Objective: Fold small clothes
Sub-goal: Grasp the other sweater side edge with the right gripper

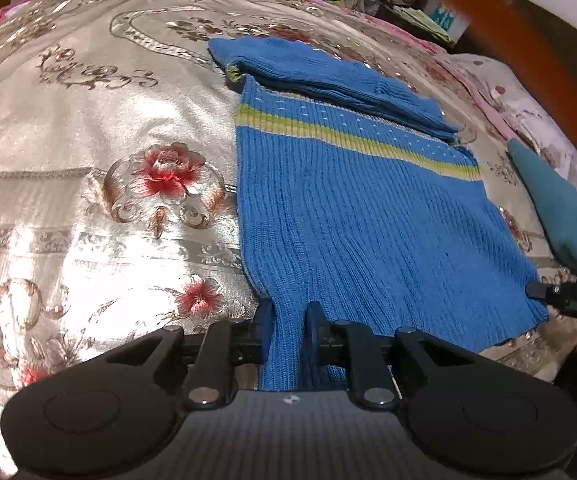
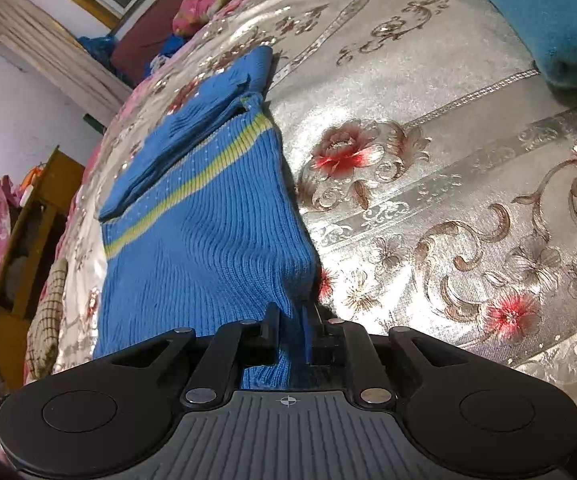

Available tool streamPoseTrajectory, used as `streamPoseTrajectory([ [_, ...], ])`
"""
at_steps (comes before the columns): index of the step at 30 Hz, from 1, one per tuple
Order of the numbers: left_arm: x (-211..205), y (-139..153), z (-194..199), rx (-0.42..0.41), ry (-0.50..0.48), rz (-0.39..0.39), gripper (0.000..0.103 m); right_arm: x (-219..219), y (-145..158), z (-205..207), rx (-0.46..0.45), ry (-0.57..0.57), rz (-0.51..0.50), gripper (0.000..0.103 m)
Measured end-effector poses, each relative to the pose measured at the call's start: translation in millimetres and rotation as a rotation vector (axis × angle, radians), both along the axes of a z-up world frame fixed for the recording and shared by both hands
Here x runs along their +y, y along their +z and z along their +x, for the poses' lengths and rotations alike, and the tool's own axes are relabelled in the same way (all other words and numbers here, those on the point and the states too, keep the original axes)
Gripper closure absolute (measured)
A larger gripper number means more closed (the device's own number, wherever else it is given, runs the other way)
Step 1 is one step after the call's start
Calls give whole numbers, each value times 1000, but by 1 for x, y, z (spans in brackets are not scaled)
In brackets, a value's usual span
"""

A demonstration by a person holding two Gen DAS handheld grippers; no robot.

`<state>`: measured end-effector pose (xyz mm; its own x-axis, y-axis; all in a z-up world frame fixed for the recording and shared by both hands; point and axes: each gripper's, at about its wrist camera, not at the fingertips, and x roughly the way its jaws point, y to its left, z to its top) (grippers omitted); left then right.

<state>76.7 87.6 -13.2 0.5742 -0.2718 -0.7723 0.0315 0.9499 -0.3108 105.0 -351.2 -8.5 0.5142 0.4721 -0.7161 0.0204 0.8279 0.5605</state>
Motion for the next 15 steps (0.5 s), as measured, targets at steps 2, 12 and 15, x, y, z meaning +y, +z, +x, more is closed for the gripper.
streamPoseTrajectory([
  [2, -1, 0, 2, 0, -3, -1, 77, 0, -1, 1, -1, 4, 9, 88],
  [12, 8, 0, 3, -16, -9, -93, 84, -4, -6, 7, -11, 8, 90, 78],
  [15, 15, -4, 6, -5, 8, -149, 84, -2, -6, 7, -15, 35, 108, 78],
])
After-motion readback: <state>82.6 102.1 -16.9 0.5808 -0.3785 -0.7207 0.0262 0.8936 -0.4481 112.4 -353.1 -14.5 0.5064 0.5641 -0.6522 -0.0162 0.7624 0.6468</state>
